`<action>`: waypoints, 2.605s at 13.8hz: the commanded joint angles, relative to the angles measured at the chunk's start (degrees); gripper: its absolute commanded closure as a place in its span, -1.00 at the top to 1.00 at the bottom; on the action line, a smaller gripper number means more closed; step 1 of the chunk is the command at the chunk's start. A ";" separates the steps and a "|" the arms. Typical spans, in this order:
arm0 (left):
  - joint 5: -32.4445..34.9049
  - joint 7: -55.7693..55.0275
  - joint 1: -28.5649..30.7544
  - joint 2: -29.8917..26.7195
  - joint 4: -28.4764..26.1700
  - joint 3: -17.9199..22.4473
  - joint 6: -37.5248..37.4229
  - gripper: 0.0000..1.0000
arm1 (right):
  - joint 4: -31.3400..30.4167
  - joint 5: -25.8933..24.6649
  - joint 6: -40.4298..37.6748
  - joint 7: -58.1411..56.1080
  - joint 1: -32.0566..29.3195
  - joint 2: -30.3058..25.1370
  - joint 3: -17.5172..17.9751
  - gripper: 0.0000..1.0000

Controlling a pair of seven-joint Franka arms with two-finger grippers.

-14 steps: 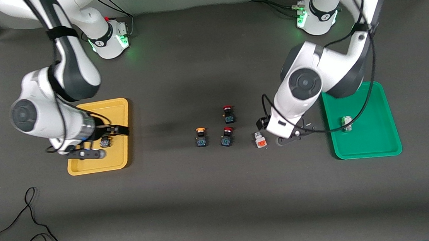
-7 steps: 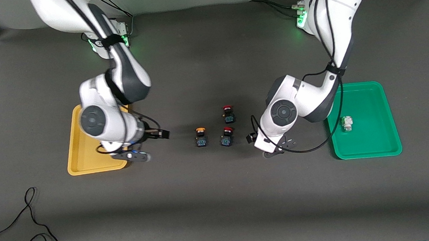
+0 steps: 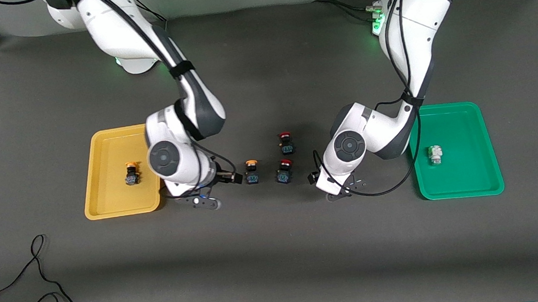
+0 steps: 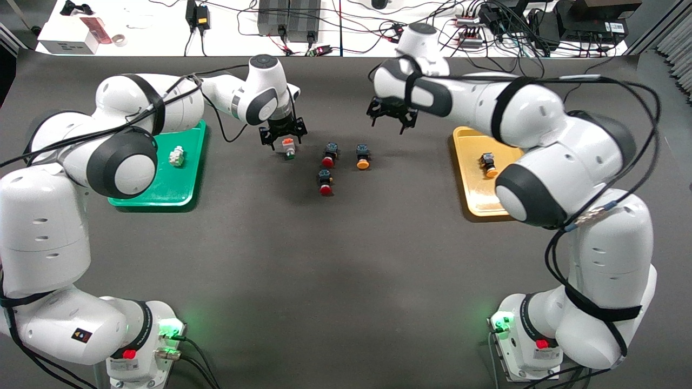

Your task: Place green and yellow buttons in trays

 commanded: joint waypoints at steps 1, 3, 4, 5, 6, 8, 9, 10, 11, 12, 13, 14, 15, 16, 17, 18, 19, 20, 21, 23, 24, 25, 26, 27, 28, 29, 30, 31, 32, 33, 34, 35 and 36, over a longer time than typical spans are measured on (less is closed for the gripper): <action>1.17 -1.61 -1.05 0.13 0.40 0.85 0.40 0.52 | 1.98 1.23 4.09 4.28 2.57 4.39 0.02 0.99; 1.17 -1.61 -0.96 0.13 0.40 0.76 0.14 0.03 | 2.16 1.23 5.51 6.04 4.85 6.24 0.02 0.99; 1.17 -1.61 -0.96 0.04 0.40 0.76 -0.04 -0.18 | 2.16 1.15 6.21 7.27 5.47 6.85 0.02 0.99; 1.17 -1.61 -0.96 -0.05 0.40 0.76 -0.30 -0.33 | 2.07 1.23 7.17 8.33 6.78 7.38 0.02 0.99; 1.17 -1.53 -0.96 -0.22 0.40 0.85 -0.65 -0.41 | 2.16 1.23 8.31 9.12 6.97 8.00 0.02 0.99; 1.26 -1.00 -0.35 -0.92 0.49 0.85 -1.18 -0.52 | 2.07 1.23 9.90 9.30 7.76 9.31 0.03 0.92; 1.35 -0.56 0.00 -2.15 0.84 0.85 -3.10 -0.56 | 2.16 0.97 10.16 9.22 7.76 9.93 0.11 0.61; 1.26 0.66 0.87 -3.90 1.10 0.76 -5.73 -0.56 | 2.07 0.88 10.25 8.69 7.76 10.28 0.11 0.19; 1.00 1.72 1.84 -6.09 1.10 0.59 -7.84 -0.56 | 2.07 0.88 10.26 8.52 7.67 10.29 0.11 -0.17; 0.65 2.25 2.37 -8.29 1.10 0.41 -9.95 -0.57 | 2.07 0.80 10.26 8.51 7.67 10.37 0.11 -0.67; 0.56 2.34 2.55 -10.40 1.10 0.32 -12.24 -0.57 | 2.07 0.62 10.26 8.51 7.76 10.29 0.03 -1.00; 0.21 2.95 2.81 -12.94 1.10 0.23 -14.52 -0.62 | 2.24 0.44 10.26 8.69 7.85 10.11 0.02 -1.00; -0.93 5.13 2.99 -15.58 1.10 0.23 -17.33 -0.62 | 2.33 0.44 10.26 8.52 7.76 9.50 -0.06 -1.00; -3.03 8.11 3.08 -18.04 1.10 0.41 -20.66 -0.62 | 2.60 0.44 10.17 8.34 7.67 8.63 -0.41 -1.00; -4.44 11.19 3.86 -20.42 1.10 0.58 -23.83 -0.63 | 2.60 0.44 9.65 8.25 7.24 7.31 -0.68 -1.00; -4.98 13.31 5.35 -22.01 0.93 0.50 -26.21 -0.63 | 2.34 0.44 8.51 8.08 6.89 5.82 -0.85 -1.00; -5.59 15.59 6.84 -23.59 0.49 0.50 -27.80 -0.63 | 2.16 0.44 6.84 7.99 6.71 4.33 -1.20 -1.00; -5.94 18.57 8.95 -24.82 0.05 0.50 -29.64 -0.63 | 1.98 0.44 4.83 7.99 6.79 2.57 -2.60 -1.00; -6.12 21.91 11.40 -26.23 -1.17 0.50 -31.92 -0.63 | 1.90 0.36 1.33 6.68 6.80 0.38 -4.00 -1.00; -6.12 28.94 17.28 -30.44 -5.38 0.67 -33.00 -0.63 | 1.63 0.44 -8.41 1.51 6.71 -4.54 -8.13 -1.00; -6.12 33.24 20.45 -32.11 -7.31 0.76 -33.09 -0.63 | 1.46 0.44 -12.82 -2.00 6.79 -7.18 -10.50 -1.00; -5.86 37.98 23.27 -32.91 -8.72 0.85 -33.18 -0.63 | 1.37 0.44 -17.30 -5.60 6.71 -9.81 -12.96 -1.00; -5.34 42.20 26.77 -33.44 -9.96 0.85 -33.00 -0.63 | 1.02 0.44 -21.08 -8.16 6.79 -11.93 -15.25 -1.00; -5.07 45.03 30.46 -33.53 -10.40 0.94 -32.91 -0.63 | 0.32 0.36 -24.17 -11.40 6.80 -14.04 -17.53 -1.00; -3.42 47.93 33.72 -33.45 -11.02 0.85 -32.30 -0.63 | -0.99 0.35 -26.29 -16.05 6.88 -15.71 -20.16 -1.00; -1.75 50.57 35.93 -33.10 -11.37 0.94 -31.60 -0.63 | -2.57 0.35 -27.70 -21.40 7.14 -17.21 -23.24 -1.00; -0.42 51.90 37.52 -32.83 -12.33 0.94 -29.94 -0.63 | -4.41 0.18 -28.41 -26.59 7.49 -18.27 -26.49 -1.00; 0.63 52.61 38.75 -32.92 -14.17 0.94 -27.40 -0.63 | -6.17 -0.69 -28.42 -31.17 7.67 -18.71 -29.13 -1.00; 0.82 54.10 39.63 -32.83 -16.45 0.94 -24.24 -0.63 | -7.58 -2.79 -28.33 -35.65 7.67 -18.80 -30.72 -1.00; 0.82 54.72 40.08 -32.83 -19.43 0.94 -20.04 -0.63 | -9.08 -4.20 -27.81 -40.48 7.33 -18.72 -32.48 -1.00; 0.82 54.81 40.60 -32.31 -22.68 0.94 -15.29 -0.63 | -10.66 -4.22 -27.19 -44.01 7.06 -18.72 -34.50 -1.00; 0.99 54.81 40.61 -30.83 -24.71 1.02 -11.51 -0.63 | -12.07 -4.30 -26.32 -47.87 6.97 -18.63 -36.60 -1.00; 1.95 54.81 40.87 -29.33 -26.30 1.11 -8.42 -0.63 | -14.69 -4.30 -24.04 -51.48 6.97 -18.54 -38.19 -1.00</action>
